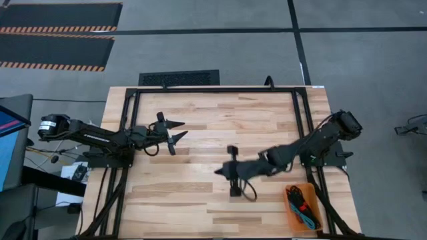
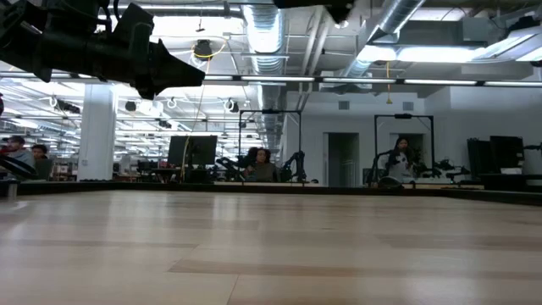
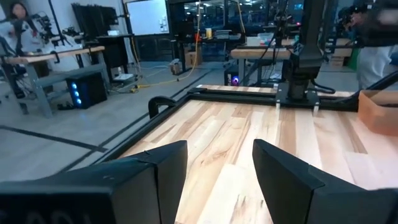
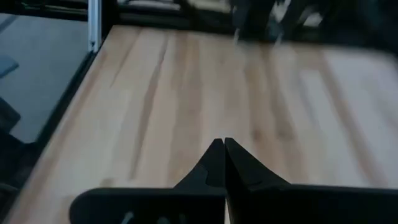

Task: Pick and place USB-C Cables
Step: Return to Home Position

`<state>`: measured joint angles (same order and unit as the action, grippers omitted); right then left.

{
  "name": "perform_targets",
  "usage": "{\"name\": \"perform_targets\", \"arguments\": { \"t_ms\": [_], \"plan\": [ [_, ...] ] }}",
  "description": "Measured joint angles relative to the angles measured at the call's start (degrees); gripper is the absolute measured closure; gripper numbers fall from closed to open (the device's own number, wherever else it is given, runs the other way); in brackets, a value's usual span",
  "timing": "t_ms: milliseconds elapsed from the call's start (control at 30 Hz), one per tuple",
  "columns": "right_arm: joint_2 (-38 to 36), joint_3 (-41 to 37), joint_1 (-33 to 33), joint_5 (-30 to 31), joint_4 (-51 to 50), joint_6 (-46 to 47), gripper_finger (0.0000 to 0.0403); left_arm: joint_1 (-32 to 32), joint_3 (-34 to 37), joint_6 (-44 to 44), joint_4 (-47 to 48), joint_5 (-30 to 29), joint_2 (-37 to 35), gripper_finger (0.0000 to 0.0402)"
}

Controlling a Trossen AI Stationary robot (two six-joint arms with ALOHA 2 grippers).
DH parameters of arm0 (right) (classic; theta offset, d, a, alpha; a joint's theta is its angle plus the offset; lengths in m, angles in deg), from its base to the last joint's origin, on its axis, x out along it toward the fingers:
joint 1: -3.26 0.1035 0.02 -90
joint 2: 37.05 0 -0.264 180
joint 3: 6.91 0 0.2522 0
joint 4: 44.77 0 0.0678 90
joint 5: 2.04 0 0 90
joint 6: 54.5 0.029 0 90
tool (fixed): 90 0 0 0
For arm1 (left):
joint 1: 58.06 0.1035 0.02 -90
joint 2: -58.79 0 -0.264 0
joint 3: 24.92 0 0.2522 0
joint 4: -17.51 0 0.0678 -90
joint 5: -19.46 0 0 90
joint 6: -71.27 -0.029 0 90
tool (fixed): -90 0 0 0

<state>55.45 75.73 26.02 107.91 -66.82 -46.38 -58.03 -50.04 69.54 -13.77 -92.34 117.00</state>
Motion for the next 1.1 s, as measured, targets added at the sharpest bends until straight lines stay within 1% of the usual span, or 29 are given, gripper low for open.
{"name": "perform_targets", "arguments": {
  "t_ms": [67, 200, 367, 467, 567, 700, 767, 833, 900, 967, 1100],
  "plan": [
    [-0.9, 0.0, -2.8, -2.8, 1.6, -4.5, 0.0394, 0.0, 0.0, -1.1, 0.0, 0.0, 0.0, 0.0231],
    [-2.8, 0.0, -9.3, -9.9, 0.8, -9.9, 0.0394, 0.0, 0.0, -2.5, 0.3, 0.2, 0.0, 0.0243],
    [-5.0, -1.1, -16.6, -20.5, 1.9, -15.5, 0.0395, 0.0, 0.0, -6.1, 1.0, 0.5, 0.0, 0.0272],
    [-7.5, -6.1, -20.4, -26.2, 6.7, -16.5, 0.0395, 0.0, 0.0, -6.8, 1.0, 0.5, 0.0, 0.0295],
    [-11.6, -14.7, -23.3, -30.6, 14.7, -15.7, 0.0396, 0.0, 0.0, -6.9, 1.4, 0.5, 0.0, 0.0318],
    [-17.3, -28.0, -25.6, -31.1, 30.9, -12.6, 0.0396, 0.0, 0.1, -6.2, 4.4, 0.5, 0.0, 0.0346],
    [-19.5, -33.9, -26.1, -31.1, 38.2, -10.6, 0.0396, 0.0, 0.9, -5.3, 4.4, 0.5, 0.0, 0.0358],
    [-21.4, -38.5, -26.0, -31.0, 45.2, -9.8, 0.0396, 0.1, 2.0, -4.3, 3.9, 0.3, 0.0, 0.037],
    [-23.2, -41.3, -25.5, -31.0, 50.5, -11.4, 0.0396, 0.4, 2.8, -2.6, 2.9, 0.1, 0.0, 0.0382],
    [-26.6, -42.8, -25.5, -31.2, 50.7, -13.4, 0.0396, 0.7, 3.1, -1.8, 1.9, 0.0, 0.0, 0.0393],
    [-35.1, -42.9, -26.9, -30.4, 44.3, -15.9, 0.0396, 0.8, 3.1, -1.6, 1.4, 0.1, -1.4, 0.0399]
  ]
}}
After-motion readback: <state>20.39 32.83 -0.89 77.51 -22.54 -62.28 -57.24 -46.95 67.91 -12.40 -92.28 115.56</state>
